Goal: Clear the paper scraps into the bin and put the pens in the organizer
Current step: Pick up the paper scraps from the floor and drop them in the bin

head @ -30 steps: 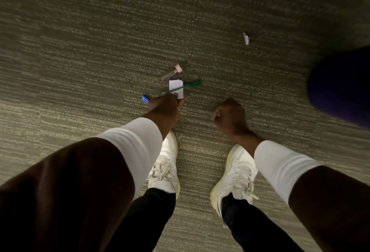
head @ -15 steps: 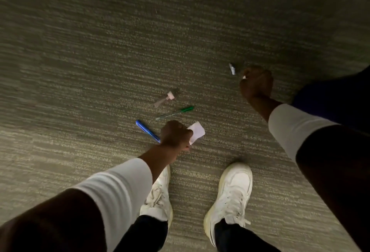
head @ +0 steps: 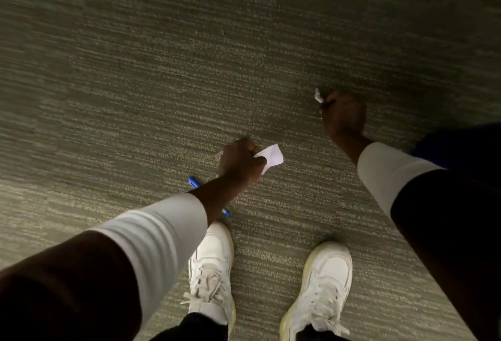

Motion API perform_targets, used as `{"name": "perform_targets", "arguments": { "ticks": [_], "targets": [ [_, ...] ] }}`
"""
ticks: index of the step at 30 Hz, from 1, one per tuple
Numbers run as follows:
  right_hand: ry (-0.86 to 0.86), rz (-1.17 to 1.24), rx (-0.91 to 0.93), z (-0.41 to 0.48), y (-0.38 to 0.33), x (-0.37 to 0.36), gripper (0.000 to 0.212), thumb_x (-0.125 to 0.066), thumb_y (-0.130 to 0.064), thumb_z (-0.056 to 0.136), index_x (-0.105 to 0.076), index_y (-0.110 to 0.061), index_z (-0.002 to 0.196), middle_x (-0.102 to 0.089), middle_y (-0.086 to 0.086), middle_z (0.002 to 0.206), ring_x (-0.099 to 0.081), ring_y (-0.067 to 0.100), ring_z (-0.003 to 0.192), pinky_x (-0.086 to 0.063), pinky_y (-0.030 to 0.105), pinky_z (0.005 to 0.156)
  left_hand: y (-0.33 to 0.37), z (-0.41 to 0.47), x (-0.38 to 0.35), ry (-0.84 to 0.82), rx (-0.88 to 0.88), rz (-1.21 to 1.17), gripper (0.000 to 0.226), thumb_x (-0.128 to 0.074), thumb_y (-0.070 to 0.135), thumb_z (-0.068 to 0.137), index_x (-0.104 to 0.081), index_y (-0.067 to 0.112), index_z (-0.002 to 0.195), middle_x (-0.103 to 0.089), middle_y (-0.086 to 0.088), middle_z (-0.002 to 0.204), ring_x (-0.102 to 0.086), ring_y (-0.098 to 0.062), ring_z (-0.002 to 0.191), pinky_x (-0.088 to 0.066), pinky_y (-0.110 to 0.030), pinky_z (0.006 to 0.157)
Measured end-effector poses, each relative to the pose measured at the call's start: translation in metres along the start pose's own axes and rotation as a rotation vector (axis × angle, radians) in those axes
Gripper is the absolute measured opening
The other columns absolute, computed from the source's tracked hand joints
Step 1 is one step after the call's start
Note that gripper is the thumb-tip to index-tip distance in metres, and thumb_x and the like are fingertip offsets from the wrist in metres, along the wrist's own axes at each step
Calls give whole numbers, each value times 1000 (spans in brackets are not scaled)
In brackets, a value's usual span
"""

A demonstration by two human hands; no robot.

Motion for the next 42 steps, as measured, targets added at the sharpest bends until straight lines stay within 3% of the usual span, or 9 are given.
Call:
{"name": "perform_targets", "arguments": {
  "ticks": [2, 5, 12, 17, 23, 28, 33, 37, 42],
  "targets": [
    [4, -18, 9, -1, -4, 3, 29, -64, -26, 101, -62, -11, 126, -70, 19, 123, -67, 40, 117, -51, 43, 98, -4, -5, -4, -2, -8, 34, 13, -72, 17, 78, -75, 16, 91, -81, -9, 100, -76, -29, 95, -56, -29, 75],
    [11, 23, 75, -3, -8, 11, 39, -70, -14, 95, -59, -15, 132, -68, 19, 128, -65, 40, 119, -52, 42, 98, -15, -14, -11, -26, -6, 55, 16, -73, 20, 78, -75, 19, 94, -81, -6, 103, -74, -28, 102, -53, -30, 83],
    [-23, -155, 337, 0, -14, 13, 32, -58, -4, 101, -68, -16, 129, -66, 19, 129, -66, 40, 115, -55, 43, 93, -34, -25, -17, -35, -1, 89, 19, -75, 21, 77, -75, 19, 95, -82, -8, 107, -75, -30, 103, -50, -28, 81],
    [-67, -333, 396, -5, -16, 15, 23, -56, -5, 102, -74, -6, 114, -65, 20, 126, -67, 39, 113, -58, 44, 93, -34, -25, -12, -29, -2, 97, 18, -73, 23, 75, -74, 22, 93, -82, -7, 104, -76, -30, 101, -56, -31, 81],
    [-70, -235, 340, -43, -7, 22, 26, -48, -8, 105, -72, -3, 117, -70, 19, 120, -66, 35, 113, -57, 39, 93, -21, -33, -3, -23, -23, 125, 16, -74, 22, 74, -73, 23, 90, -81, -8, 106, -75, -32, 103, -55, -32, 83],
    [-102, -69, 292, -105, 12, 46, 24, -53, -5, 101, -76, -7, 106, -71, 15, 113, -66, 30, 105, -54, 35, 85, -1, -62, 1, -60, -34, 154, 15, -74, 24, 76, -66, 27, 89, -80, -8, 107, -74, -31, 104, -55, -32, 86],
    [-68, 98, 195, -171, 36, 88, 18, -63, 0, 94, -80, -6, 96, -73, 17, 105, -69, 35, 98, -57, 40, 79, 32, -102, 0, -84, -29, 156, 14, -74, 22, 79, -67, 28, 89, -81, -4, 102, -76, -27, 102, -52, -27, 84],
    [-32, 214, 79, -212, 57, 125, 12, -72, -2, 88, -81, -10, 89, -73, 13, 97, -70, 34, 90, -59, 41, 76, 63, -134, 0, -131, -71, 175, 17, -74, 23, 81, -58, 29, 81, -79, -7, 107, -75, -30, 103, -58, -33, 90],
    [-5, 286, 44, -254, 71, 174, 12, -75, 0, 83, -81, -11, 85, -73, 10, 92, -71, 31, 81, -59, 36, 71, 110, -171, -6, -143, -96, 211, 13, -74, 26, 80, -70, 25, 92, -78, -5, 111, -72, -30, 105, -58, -31, 88]
  ]
}}
Point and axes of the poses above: each hand's wrist, its own z-axis towards the middle knuckle, its own x-axis out of the back of the hand, y = z × x, the point moved 4 cm from there along z, towards the middle knuckle
